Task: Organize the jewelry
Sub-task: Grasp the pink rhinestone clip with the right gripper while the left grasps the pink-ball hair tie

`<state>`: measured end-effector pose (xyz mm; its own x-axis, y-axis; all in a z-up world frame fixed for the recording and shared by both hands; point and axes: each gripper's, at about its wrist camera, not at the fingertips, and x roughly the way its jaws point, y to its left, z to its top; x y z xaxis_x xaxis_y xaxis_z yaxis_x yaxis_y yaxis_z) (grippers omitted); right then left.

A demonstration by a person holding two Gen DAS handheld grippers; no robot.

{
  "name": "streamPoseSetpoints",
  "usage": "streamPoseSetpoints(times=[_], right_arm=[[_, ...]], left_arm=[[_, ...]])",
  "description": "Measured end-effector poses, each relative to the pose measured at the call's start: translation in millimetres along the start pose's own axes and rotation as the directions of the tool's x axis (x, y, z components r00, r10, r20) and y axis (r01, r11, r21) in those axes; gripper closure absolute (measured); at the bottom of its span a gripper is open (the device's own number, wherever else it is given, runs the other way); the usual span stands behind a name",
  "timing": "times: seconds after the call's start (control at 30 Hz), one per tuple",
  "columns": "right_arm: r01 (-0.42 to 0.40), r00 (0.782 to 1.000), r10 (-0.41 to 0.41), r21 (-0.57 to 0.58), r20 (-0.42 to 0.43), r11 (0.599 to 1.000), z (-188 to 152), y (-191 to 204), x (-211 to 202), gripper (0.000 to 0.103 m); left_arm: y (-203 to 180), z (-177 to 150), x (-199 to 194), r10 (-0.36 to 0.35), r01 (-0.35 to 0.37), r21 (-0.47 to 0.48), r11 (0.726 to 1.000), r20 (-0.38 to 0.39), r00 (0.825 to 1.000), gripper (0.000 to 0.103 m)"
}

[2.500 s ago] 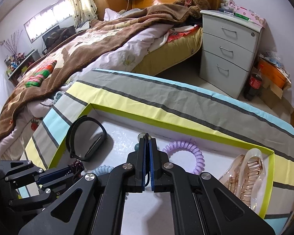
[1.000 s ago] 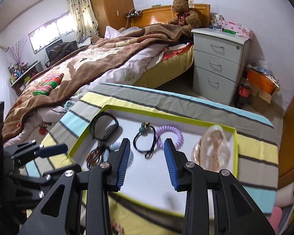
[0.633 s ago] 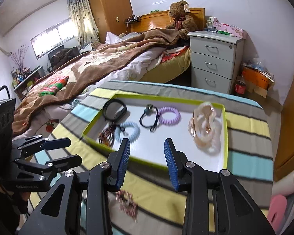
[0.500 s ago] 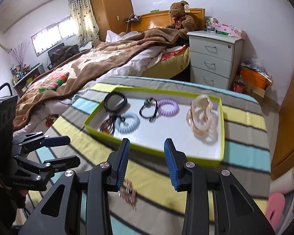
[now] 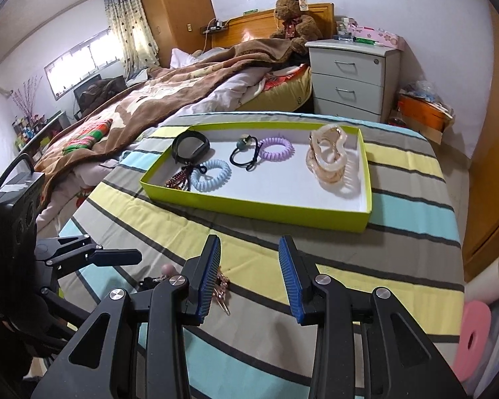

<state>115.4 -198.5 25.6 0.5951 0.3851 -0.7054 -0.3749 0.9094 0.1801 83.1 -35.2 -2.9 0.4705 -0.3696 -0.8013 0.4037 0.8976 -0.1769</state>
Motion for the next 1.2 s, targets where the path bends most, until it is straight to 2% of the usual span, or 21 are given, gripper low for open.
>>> streamPoseSetpoints(times=[0.23,0.3,0.5,0.57,0.77,0.9,1.13,1.2], right_arm=[[-0.003,1.000,0.003,0.021,0.001,1.000,-4.2,-3.3,-1.1,0.065],[-0.002,1.000,0.002,0.022,0.001,1.000,-5.3,-3.9,-1.5,0.065],[-0.010,1.000,0.010,0.027,0.000,1.000,-6.1,-3.2,-0.8,0.065],[-0.007,1.000,0.007,0.026,-0.003,1.000,-6.7,-2.8,0.1,0.065],[0.015,1.000,-0.015,0.008,-0.019,1.000,-9.0,0.2,3.3,0.065],[-0.003,0.999,0.002,-0.031,-0.034,1.000,-11.2,10.6,7.5,0.065],[-0.032,0.995,0.017,-0.151,-0.100,0.988,-18.1,33.2,25.1,0.065],[-0.022,0.993,0.000,-0.181,-0.118,0.983,-21.1,38.2,31.1,0.061]], left_arm=[[-6.8,-0.6,11.2,0.018,-0.018,0.018,1.000,-0.018,1.000,0.030],[-7.7,-0.1,11.5,0.032,-0.032,0.020,0.999,-0.016,0.999,0.033],[-4.4,1.3,10.8,0.067,-0.067,0.022,0.998,-0.010,0.998,0.057],[-1.9,1.7,10.4,0.071,-0.071,0.014,0.997,-0.008,0.997,0.068],[15.3,0.7,-0.4,0.091,-0.090,-0.049,0.995,0.025,0.996,0.071],[28.9,1.1,-10.9,0.112,-0.107,-0.088,0.990,0.051,0.992,0.071],[46.8,-2.0,-27.4,0.153,-0.141,-0.132,0.981,0.083,0.985,0.071],[51.6,-3.4,-29.7,0.158,-0.144,-0.143,0.979,0.085,0.984,0.071]])
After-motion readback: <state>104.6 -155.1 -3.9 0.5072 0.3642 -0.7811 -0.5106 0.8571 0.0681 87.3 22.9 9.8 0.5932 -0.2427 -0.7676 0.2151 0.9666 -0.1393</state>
